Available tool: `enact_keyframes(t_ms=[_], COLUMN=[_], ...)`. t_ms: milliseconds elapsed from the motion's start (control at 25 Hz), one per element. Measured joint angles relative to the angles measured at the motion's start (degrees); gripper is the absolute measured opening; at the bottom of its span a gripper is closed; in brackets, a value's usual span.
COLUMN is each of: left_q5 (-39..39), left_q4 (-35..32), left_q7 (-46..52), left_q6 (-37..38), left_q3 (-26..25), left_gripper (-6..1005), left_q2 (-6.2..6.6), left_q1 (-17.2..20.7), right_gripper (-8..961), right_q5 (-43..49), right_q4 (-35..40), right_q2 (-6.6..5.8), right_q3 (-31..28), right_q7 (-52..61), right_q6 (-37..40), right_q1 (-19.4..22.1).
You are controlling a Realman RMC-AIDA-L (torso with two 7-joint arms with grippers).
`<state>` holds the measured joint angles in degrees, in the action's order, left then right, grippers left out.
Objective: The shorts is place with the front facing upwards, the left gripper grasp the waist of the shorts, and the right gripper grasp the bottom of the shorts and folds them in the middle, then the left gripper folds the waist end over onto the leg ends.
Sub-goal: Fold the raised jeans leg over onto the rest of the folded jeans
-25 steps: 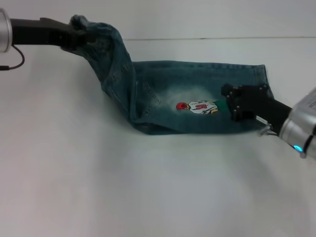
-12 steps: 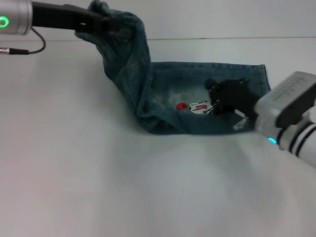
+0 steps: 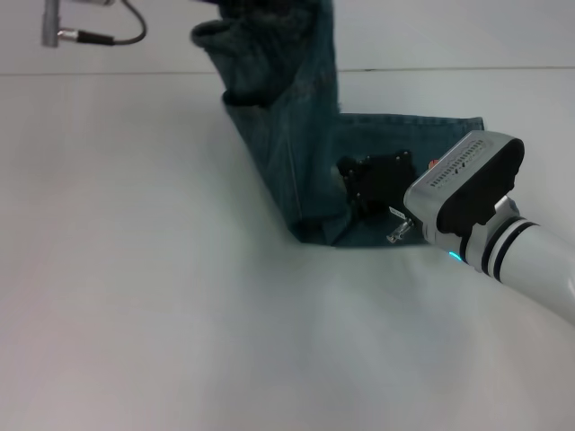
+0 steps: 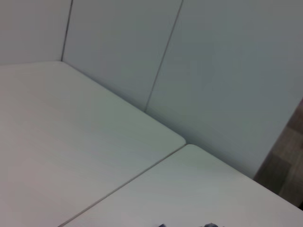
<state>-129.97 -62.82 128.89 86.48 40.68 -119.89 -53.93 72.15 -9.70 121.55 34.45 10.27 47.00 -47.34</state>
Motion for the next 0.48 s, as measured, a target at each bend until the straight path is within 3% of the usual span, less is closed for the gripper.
enact_keyframes(t_ms=[480], left_q5=[0.02], left_q4=[-0.03], left_q7=[3.27], left_q6=[1.02], left_q3=[2.93], left_gripper=[31], left_q2=[-1.09], left_q1=[-5.36], right_gripper=[0], right_q5=[1.19], right_q4=[-0.22], right_q2=[0.0], right_q3=[-1.75], right_q7=[-0.3], right_q6=[-3.79], right_q1=[-1.36])
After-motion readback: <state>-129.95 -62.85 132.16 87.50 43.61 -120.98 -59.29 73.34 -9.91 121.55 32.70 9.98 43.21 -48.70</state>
